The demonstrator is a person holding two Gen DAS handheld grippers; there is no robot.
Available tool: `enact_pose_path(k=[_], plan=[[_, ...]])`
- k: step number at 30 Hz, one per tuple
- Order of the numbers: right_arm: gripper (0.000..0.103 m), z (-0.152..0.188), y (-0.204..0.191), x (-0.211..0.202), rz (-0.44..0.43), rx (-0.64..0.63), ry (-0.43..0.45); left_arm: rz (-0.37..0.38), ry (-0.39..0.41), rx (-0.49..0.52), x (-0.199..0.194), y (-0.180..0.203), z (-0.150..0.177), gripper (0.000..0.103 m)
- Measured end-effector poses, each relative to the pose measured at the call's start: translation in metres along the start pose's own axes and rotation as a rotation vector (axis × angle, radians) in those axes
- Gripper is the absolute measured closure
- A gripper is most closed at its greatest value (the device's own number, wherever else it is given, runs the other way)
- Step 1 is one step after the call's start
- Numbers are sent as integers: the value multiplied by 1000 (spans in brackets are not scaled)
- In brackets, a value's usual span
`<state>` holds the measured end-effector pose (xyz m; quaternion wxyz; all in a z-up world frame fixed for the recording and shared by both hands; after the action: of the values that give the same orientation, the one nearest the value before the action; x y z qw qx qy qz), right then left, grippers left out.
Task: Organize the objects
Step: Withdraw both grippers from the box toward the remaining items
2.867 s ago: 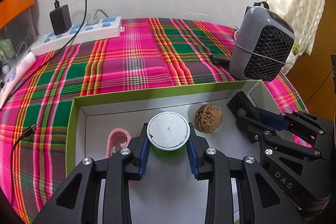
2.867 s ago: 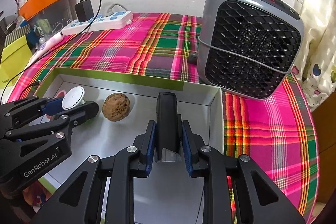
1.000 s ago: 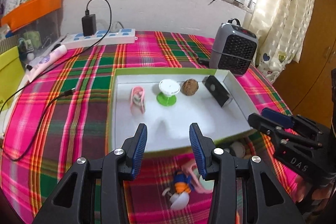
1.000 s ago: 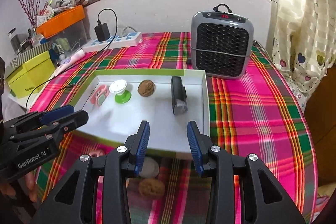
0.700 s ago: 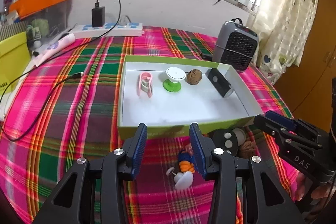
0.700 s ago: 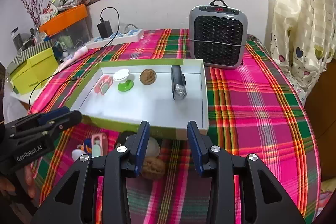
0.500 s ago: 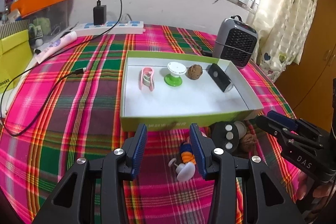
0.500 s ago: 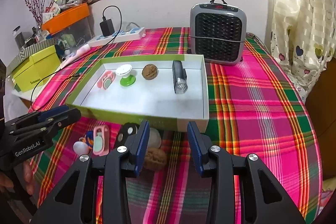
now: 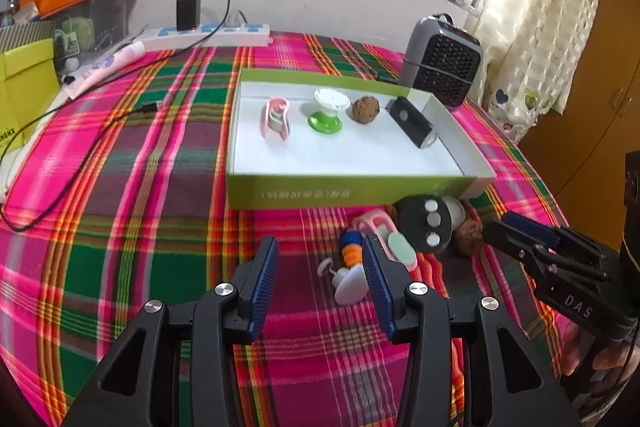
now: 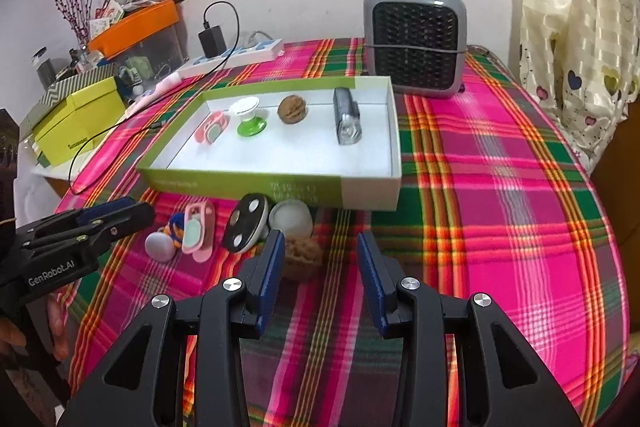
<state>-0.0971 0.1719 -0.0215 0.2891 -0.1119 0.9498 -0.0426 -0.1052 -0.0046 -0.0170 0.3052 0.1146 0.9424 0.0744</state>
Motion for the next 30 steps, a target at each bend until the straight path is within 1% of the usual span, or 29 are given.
enact_pose_path(k=[8, 11, 12, 30], plan=[[64, 7, -8, 7, -29, -20, -31, 31, -25, -3, 3, 4, 12, 60], [56, 8, -10, 9, -37, -29, -38, 39, -29, -7, 5, 6, 14, 60], [56, 9, -11, 10, -34, -31, -39, 38, -31, -7, 6, 6, 14, 60], [56, 14, -6, 22, 10, -62, -85, 19, -37, 24, 13, 9, 15, 60]])
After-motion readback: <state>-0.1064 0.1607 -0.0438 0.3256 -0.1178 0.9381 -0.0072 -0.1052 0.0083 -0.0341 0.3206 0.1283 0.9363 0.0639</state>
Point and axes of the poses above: each gripper's, at about its wrist camera, not at the fingertips, and x roughly the way its jaws point, y to its right, z to its underside, the point moved 6 cm from there along x, roughly the way its jaws point, and after that the axes turned 13 degrees about y, right-handed, at the moved point
